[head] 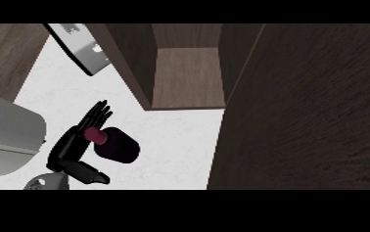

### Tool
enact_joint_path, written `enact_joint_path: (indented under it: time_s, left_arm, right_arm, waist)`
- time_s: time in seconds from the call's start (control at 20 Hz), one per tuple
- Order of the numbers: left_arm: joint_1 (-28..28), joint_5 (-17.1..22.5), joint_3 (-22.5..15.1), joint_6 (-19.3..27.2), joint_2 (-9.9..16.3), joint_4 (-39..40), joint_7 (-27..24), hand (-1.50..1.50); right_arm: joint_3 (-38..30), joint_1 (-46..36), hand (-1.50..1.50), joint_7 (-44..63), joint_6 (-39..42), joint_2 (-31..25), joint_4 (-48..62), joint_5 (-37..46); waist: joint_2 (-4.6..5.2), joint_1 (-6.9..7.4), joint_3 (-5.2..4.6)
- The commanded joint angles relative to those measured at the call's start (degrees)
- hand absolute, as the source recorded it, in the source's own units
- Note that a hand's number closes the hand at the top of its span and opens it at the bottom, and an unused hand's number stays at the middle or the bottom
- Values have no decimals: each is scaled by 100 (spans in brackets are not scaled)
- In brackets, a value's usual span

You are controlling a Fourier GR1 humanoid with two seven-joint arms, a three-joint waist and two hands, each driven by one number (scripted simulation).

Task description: Pick up the wine, place it into the cabinet and close the cabinet

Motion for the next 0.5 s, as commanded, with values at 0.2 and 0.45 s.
enact_joint_path:
  time_s: [0.2,0.45]
  left_arm:
    - [-467,-48,-1,-631,191,1431,-556,-150]
    - [-613,-60,-141,-758,89,1737,-599,-150]
  right_arm:
    - [-18,78,-150,317,-69,-208,-936,571]
    - [-50,73,-150,457,-106,-482,-1094,553]
  waist:
    - [12,-12,-1]
    - [6,-6,0]
